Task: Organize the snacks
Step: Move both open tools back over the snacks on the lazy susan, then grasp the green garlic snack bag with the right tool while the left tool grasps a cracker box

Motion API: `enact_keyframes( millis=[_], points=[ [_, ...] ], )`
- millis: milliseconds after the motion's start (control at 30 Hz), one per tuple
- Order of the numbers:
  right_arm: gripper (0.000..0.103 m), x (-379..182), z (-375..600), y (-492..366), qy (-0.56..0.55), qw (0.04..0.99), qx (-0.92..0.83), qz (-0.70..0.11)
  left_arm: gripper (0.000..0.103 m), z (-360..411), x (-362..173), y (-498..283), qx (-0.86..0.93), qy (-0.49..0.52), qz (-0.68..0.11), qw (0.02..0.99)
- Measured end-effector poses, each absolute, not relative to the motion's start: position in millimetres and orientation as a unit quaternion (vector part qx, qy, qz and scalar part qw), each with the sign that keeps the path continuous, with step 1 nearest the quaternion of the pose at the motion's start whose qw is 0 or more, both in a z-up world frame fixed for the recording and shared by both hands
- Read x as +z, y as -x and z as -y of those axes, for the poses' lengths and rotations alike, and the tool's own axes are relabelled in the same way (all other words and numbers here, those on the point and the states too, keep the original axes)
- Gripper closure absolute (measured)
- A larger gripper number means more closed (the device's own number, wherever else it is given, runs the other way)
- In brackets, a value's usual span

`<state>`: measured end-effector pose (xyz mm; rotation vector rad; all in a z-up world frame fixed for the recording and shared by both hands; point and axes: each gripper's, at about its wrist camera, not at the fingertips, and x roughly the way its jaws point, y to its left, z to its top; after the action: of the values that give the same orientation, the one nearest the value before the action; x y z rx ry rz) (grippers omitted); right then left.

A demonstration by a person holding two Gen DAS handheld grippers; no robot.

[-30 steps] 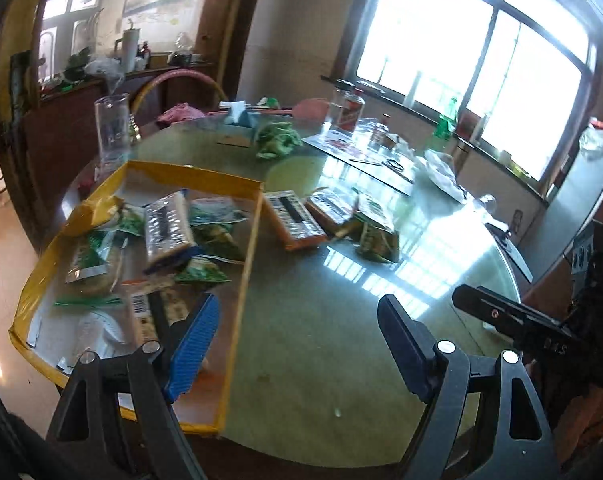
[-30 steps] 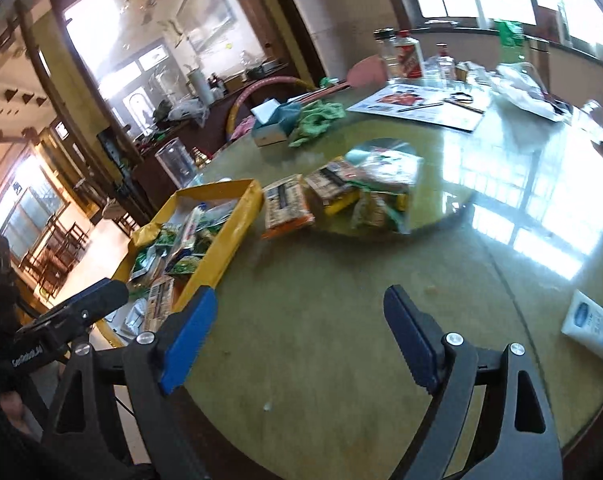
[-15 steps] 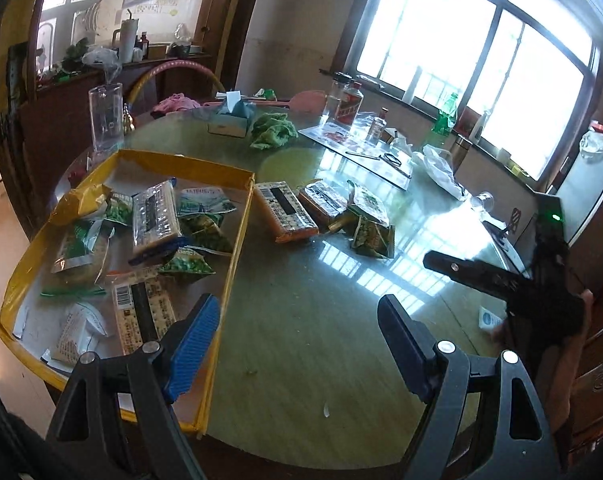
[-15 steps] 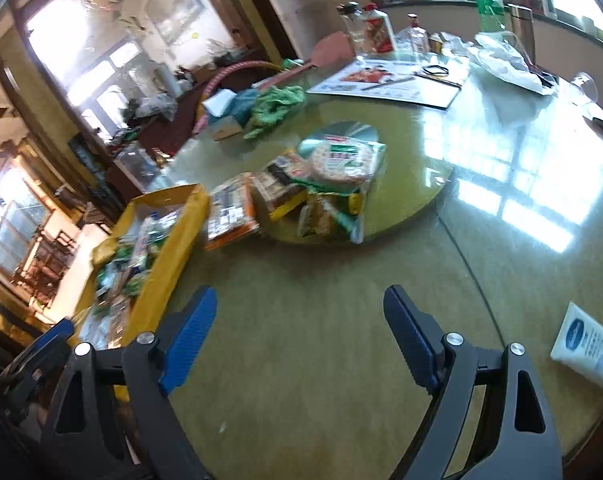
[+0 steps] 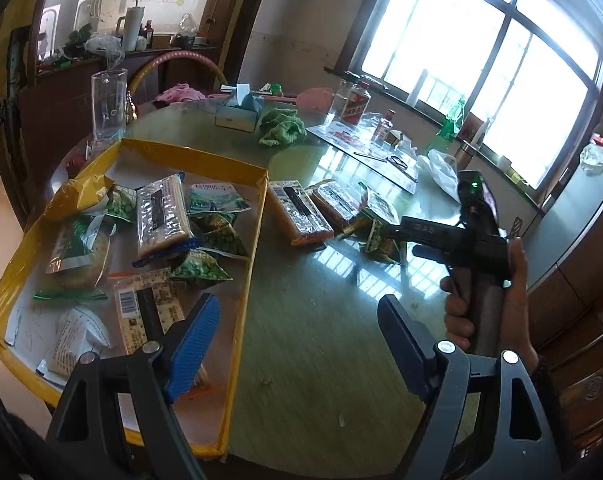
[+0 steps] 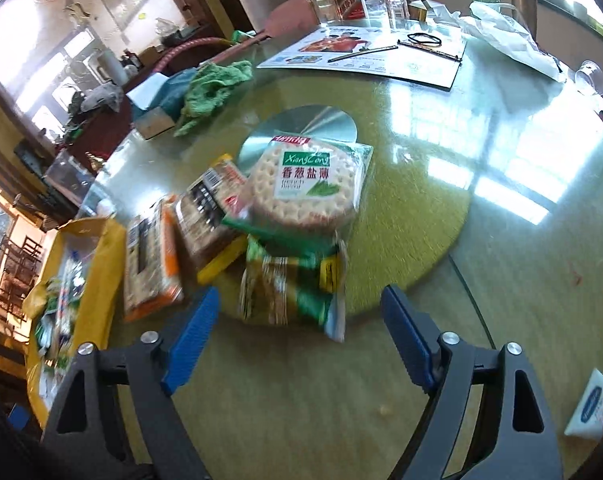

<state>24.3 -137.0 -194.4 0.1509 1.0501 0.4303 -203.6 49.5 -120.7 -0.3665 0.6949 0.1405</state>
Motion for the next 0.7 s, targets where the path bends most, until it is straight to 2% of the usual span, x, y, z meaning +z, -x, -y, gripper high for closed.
enact_keyframes(
  millis=[133, 200, 300, 467, 700],
  points=[
    [0.032, -200, 123, -34, -0.062, 0.842, 0.193, -0.501, 0.022, -54, -123, 197, 0.064, 0.186, -0.340, 0.920],
    [0.042, -200, 120, -36, -0.060, 0.845, 0.187, -0.498, 0.022, -53, -123, 194, 0.061, 0.186, -0.343, 0.919],
    [0.046, -199, 119, -32, -0.053, 0.847, 0.180, -0.497, 0.022, -51, -121, 189, 0.058, 0.188, -0.348, 0.917],
    [0.049, -199, 132, -4, -0.040, 0.841, 0.198, -0.502, 0.022, -39, -116, 176, 0.060, 0.172, -0.352, 0.918],
    [0.049, -201, 185, 59, -0.030, 0.843, 0.188, -0.502, 0.022, -21, -131, 106, 0.072, 0.147, -0.415, 0.895]
  ],
)
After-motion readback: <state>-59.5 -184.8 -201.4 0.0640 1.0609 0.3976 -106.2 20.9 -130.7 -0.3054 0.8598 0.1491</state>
